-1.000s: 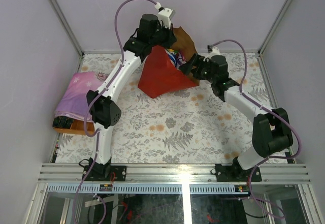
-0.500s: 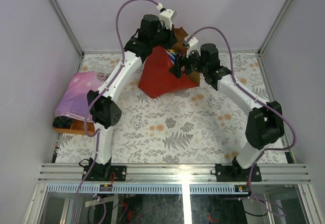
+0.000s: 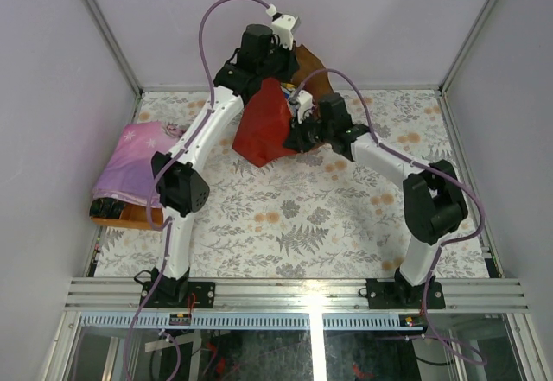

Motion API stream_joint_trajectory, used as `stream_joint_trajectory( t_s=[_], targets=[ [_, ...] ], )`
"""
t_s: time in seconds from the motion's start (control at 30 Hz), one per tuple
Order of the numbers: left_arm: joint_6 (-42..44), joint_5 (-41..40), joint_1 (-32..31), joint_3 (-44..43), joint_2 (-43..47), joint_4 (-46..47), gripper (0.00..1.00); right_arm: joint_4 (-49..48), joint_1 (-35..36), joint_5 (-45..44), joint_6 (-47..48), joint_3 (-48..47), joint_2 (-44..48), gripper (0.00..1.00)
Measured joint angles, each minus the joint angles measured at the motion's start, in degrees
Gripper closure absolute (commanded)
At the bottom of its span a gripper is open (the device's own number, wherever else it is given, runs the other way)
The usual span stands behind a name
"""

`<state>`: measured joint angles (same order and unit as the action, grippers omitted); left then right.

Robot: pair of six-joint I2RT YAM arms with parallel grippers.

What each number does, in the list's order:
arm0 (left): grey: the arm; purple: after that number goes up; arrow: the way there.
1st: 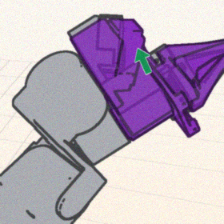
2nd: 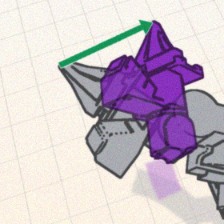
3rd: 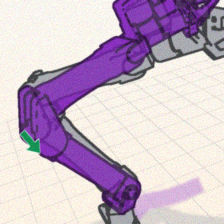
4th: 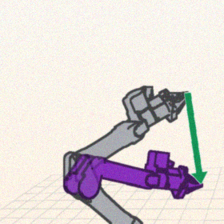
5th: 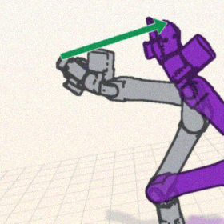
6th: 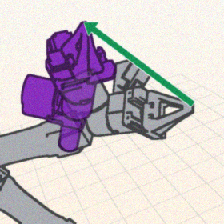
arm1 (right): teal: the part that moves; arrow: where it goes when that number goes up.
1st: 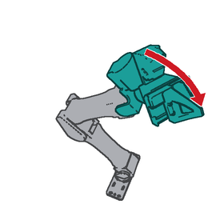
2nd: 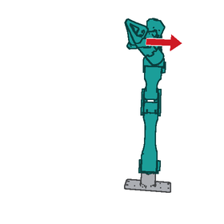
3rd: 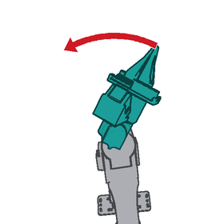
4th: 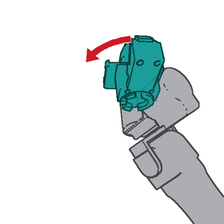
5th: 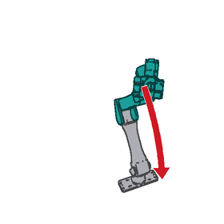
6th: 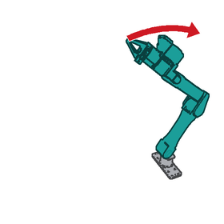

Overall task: Take the snacks out of the paper bag
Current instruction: Adjust the paper bag at the center of the board.

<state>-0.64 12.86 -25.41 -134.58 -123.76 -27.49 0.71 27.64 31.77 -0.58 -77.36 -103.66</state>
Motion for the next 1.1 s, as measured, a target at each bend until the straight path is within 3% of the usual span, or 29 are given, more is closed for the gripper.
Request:
stream_joint_trajectory(
  t_s=[0.1, 0.33, 0.7, 0.73, 0.87, 0.9, 1.0, 1.1],
  targets=[
    [0.7, -1.6, 0.0, 0.0, -0.4, -0.1, 1.0, -3.0, 4.2, -2.4, -1.2, 1.0, 0.0, 1.0],
    [4.1, -5.7, 0.0, 2.0, -0.2, -0.7, 1.0, -13.7, 12.4, -8.7, -6.4, 2.1, -3.1, 1.0],
    [9.6, -8.1, -0.1, 17.5, 10.6, -4.0, 1.0, -27.3, 20.9, -14.9, -13.8, 0.9, -9.7, 0.99],
    [9.6, -8.2, -0.1, 19.1, 12.5, -4.0, 1.0, -27.2, 21.4, -15.2, -13.9, 0.3, -10.2, 0.94],
    [9.0, -8.5, 0.0, 24.8, 19.0, -3.8, 1.0, -28.1, 22.6, -15.8, -14.6, 1.8, -9.2, 0.39],
    [8.5, -8.6, 0.0, 25.9, 20.3, -3.7, 1.0, -28.6, 22.9, -15.8, -14.8, 3.3, -8.0, 0.31],
    [6.9, -8.1, 0.0, 28.2, 22.8, -3.2, 1.0, -28.8, 23.9, -16.1, -14.5, 9.4, -1.7, 0.15],
    [5.6, -7.4, -0.1, 29.8, 24.5, -2.5, 1.0, -27.6, 24.4, -17.0, -14.6, 16.5, 7.0, 0.09]
  ],
)
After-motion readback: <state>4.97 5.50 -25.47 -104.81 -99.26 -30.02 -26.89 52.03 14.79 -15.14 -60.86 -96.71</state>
